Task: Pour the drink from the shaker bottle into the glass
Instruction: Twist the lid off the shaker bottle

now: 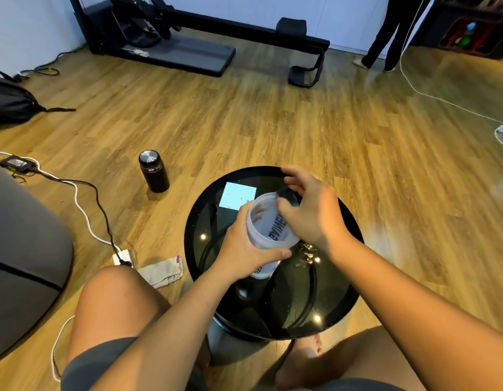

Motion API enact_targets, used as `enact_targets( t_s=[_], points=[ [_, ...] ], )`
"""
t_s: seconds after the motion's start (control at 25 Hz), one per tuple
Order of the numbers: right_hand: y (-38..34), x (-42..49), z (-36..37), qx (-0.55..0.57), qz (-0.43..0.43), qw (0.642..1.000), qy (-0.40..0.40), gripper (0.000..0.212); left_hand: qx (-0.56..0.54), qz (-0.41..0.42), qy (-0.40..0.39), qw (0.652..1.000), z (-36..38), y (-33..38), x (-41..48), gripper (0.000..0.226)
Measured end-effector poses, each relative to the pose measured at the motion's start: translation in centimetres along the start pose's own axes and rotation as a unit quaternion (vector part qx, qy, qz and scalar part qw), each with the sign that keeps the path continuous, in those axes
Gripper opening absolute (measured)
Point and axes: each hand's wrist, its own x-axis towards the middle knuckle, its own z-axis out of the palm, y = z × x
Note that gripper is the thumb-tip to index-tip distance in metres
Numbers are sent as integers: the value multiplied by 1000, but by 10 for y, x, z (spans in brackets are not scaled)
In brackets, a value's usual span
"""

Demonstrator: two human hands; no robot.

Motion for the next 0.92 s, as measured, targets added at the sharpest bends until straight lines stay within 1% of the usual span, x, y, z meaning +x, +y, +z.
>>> enact_targets(
  t_s=[0.08, 0.12, 0.24, 0.36, 0.44, 0.56, 0.68, 0.76, 0.8, 0.88, 0.92],
  points=[
    [0, 7, -1, 83, 68, 994, 23, 49, 0, 2, 3, 1000, 0, 2, -1, 102],
    [0, 10, -2, 119, 89, 988, 31, 45, 1, 2, 4, 1000, 1, 3, -1, 103],
    [1, 16, -5, 172, 114, 978, 42, 32, 8, 4, -4, 1000, -1, 7, -2, 108],
    [-3, 12, -2, 190, 96, 977, 34, 26, 16, 8, -23, 1000, -10, 9, 1, 127],
    [-6, 8, 0, 205, 78, 975, 32, 27, 27, 8, -15, 999, -13, 10, 0, 136],
    [-8, 7, 2, 217, 39, 975, 23, 29, 53, 18, 19, 998, -13, 14, -6, 130],
    [-9, 3, 9, 230, 3, 973, -1, 33, 93, 86, 36, 991, -14, 20, -5, 130],
    [-9, 0, 12, 226, -29, 974, -11, 33, 128, 133, 47, 982, -13, 22, -3, 126],
    [-9, -1, 12, 251, -35, 967, -16, 32, 134, 143, 59, 979, -12, 23, -3, 124],
    [-10, 0, 9, 333, -11, 943, -5, 33, 134, 160, 88, 974, -9, 22, -5, 118],
    [-8, 0, 7, 322, -2, 947, 19, 33, 137, 168, 96, 971, -8, 21, -5, 116]
  ],
)
